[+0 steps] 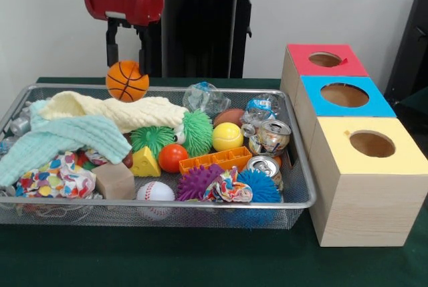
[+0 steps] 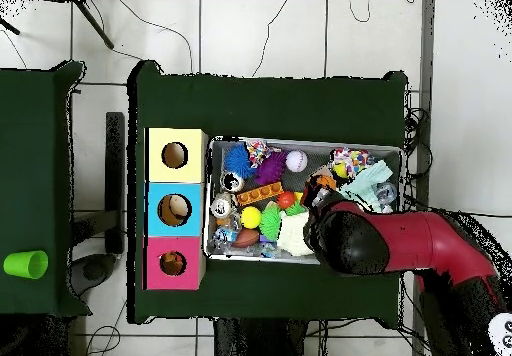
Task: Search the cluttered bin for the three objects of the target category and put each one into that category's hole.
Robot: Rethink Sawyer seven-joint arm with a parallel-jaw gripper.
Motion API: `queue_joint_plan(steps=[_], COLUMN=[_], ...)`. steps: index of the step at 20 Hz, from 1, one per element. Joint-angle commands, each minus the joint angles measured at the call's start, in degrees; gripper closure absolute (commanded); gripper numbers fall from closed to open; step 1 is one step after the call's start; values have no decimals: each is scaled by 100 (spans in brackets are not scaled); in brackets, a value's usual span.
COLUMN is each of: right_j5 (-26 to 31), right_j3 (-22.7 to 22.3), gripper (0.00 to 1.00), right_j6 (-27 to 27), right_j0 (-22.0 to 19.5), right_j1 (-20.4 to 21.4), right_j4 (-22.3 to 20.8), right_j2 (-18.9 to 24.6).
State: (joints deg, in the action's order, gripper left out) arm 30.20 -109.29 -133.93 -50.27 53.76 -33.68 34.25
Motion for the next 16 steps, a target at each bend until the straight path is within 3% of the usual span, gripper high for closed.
queue_joint_plan(steps=[1, 16], right_j5=[739, 638], right_j3=[50, -14], gripper=[0, 0], right_j6=[687, 585], right_j0=[118, 193], right_j1=[-234, -221], right_j4=[180, 265], right_j2=[60, 14])
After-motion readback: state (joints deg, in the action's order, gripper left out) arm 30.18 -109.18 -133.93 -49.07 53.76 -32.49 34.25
